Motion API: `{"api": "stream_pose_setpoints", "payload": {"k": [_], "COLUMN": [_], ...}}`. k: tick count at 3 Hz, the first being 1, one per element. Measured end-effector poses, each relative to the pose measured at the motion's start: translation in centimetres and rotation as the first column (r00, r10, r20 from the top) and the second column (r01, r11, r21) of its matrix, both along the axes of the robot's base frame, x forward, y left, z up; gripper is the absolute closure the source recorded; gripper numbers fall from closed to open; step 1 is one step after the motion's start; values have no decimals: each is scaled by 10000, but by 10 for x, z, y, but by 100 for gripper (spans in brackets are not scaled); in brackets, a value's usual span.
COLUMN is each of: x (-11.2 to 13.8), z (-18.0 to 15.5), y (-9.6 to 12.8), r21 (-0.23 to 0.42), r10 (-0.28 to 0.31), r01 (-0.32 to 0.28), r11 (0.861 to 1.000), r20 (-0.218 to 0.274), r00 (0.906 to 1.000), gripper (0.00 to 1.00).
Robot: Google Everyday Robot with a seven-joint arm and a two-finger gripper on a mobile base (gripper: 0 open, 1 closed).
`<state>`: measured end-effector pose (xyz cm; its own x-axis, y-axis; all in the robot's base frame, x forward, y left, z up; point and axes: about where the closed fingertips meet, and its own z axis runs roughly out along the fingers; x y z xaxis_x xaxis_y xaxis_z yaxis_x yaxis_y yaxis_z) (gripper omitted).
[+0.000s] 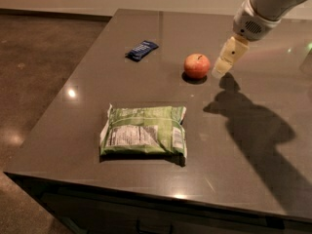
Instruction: Move apple near green jalapeno chip bag
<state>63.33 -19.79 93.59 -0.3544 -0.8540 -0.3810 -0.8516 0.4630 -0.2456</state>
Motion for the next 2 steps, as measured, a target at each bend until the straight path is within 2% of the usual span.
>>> {"api": "stream_pose_setpoints", "payload": {"k": [2], "x": [42], "z": [-30], "y": [5], "r21": [109], "r10": [-324], "r01": [327], "r11": [9994], "r20": [-252], "r00": [9992], "gripper": [0]}}
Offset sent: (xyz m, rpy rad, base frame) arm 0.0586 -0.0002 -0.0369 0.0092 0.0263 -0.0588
